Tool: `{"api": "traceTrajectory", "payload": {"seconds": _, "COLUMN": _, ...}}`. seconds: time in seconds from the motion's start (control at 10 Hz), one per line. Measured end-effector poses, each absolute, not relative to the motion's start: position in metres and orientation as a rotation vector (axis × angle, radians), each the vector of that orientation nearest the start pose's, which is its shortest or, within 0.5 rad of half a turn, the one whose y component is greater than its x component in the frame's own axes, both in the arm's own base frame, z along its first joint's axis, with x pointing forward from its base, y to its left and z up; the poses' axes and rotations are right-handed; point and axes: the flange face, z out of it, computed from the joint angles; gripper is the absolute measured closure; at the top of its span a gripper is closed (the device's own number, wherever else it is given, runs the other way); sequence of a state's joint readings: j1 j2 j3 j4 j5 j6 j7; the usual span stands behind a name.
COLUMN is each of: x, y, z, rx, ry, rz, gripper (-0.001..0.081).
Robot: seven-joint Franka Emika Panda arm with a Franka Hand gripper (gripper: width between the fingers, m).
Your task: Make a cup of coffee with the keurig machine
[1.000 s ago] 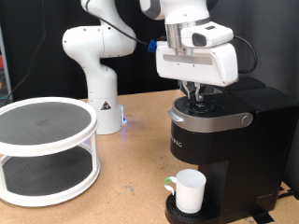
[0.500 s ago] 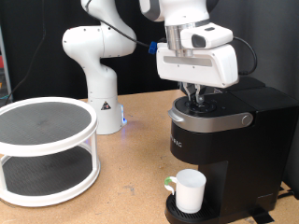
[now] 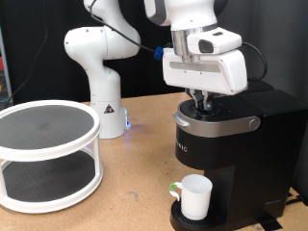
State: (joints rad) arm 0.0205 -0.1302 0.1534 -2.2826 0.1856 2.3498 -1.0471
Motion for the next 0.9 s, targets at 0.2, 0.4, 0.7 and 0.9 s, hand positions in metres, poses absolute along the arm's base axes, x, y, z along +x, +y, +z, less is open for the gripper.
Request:
{"api": "traceTrajectory", "payload": {"seconds": 0.2, "x": 0.510, "y": 0.094, "z": 0.427, "rx": -2.614, "ry": -1.642, "rz": -0.282, "gripper": 0.0801}}
{"api": "traceTrajectory", "payload": {"seconds": 0.4, "x": 0.517, "y": 0.094, "z": 0.426, "rx": -2.589, "ry": -1.635, "rz": -0.192, "gripper": 0.0801}}
{"api": "traceTrajectory", "payload": {"seconds": 0.7, "x": 0.528, "y": 0.089, "z": 0.425, "rx": -2.524, "ry": -1.573, "rz": -0.005, "gripper": 0.0801}}
{"api": "traceTrajectory", "payload": {"seconds": 0.9, "x": 0.534, "y": 0.084, "z": 0.424, "rx": -2.483, "ry": -1.538, "rz": 0.102, "gripper": 0.0801}}
